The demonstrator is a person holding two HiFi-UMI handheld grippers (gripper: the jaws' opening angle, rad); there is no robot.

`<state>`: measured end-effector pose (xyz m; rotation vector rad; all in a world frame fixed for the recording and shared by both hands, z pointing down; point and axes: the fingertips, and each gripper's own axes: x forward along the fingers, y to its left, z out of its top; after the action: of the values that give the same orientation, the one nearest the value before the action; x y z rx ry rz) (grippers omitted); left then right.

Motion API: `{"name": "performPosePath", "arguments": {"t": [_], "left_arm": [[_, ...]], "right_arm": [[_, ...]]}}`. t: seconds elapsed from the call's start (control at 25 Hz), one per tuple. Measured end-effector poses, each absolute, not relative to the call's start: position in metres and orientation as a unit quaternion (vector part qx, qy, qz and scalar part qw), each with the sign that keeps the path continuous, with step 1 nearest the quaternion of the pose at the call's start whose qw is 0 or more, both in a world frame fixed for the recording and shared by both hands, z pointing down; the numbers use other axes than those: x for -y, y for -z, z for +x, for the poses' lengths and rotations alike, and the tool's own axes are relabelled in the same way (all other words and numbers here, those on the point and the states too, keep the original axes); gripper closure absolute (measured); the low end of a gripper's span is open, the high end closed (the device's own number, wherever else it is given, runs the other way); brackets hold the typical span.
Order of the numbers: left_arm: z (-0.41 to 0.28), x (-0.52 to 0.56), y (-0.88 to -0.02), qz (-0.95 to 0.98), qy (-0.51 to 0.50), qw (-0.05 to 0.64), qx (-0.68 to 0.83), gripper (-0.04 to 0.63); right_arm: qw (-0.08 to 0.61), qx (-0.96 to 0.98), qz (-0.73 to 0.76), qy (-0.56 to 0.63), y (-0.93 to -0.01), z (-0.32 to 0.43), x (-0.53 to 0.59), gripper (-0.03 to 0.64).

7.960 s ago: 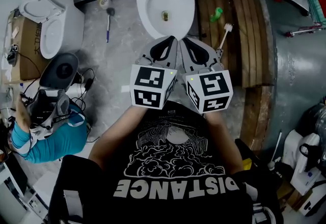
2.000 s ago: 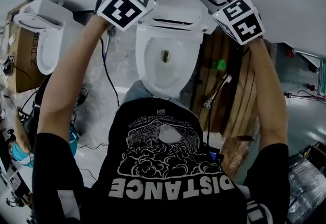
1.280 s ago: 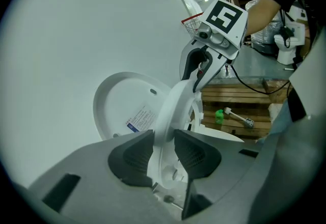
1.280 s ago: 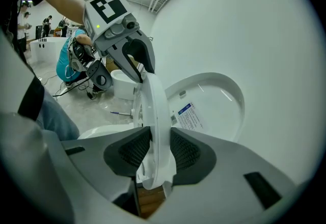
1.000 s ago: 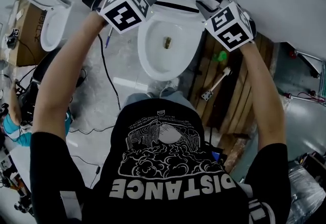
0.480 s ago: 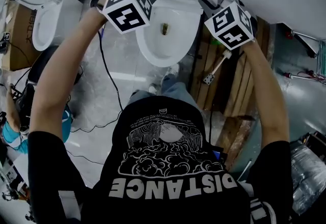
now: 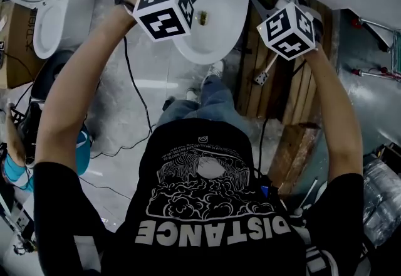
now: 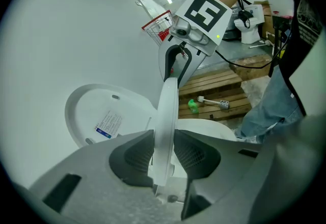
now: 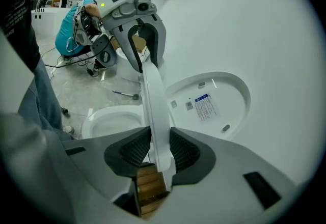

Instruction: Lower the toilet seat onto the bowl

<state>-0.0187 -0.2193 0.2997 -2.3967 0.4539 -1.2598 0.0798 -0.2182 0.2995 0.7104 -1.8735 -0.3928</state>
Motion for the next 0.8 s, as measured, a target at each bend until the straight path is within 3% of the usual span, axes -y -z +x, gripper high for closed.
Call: {"name": "performPosePath", "arguments": {"t": [0.4, 0.8], "left_arm": [[-0.017, 0.178, -0.332, -0.841, 0.468, 0.235, -0.140, 0.465], [-0.018, 0.142, -0.370, -0.830, 0.496, 0.225, -0.121, 0.462]], "right_arm": [[0.550, 0.765, 0.283, 0.180, -0.332, 0.082, 0.178, 0.492], [0.563, 0.762, 0.258, 0.189, -0.368, 0.080, 0.144, 0.485]]}}
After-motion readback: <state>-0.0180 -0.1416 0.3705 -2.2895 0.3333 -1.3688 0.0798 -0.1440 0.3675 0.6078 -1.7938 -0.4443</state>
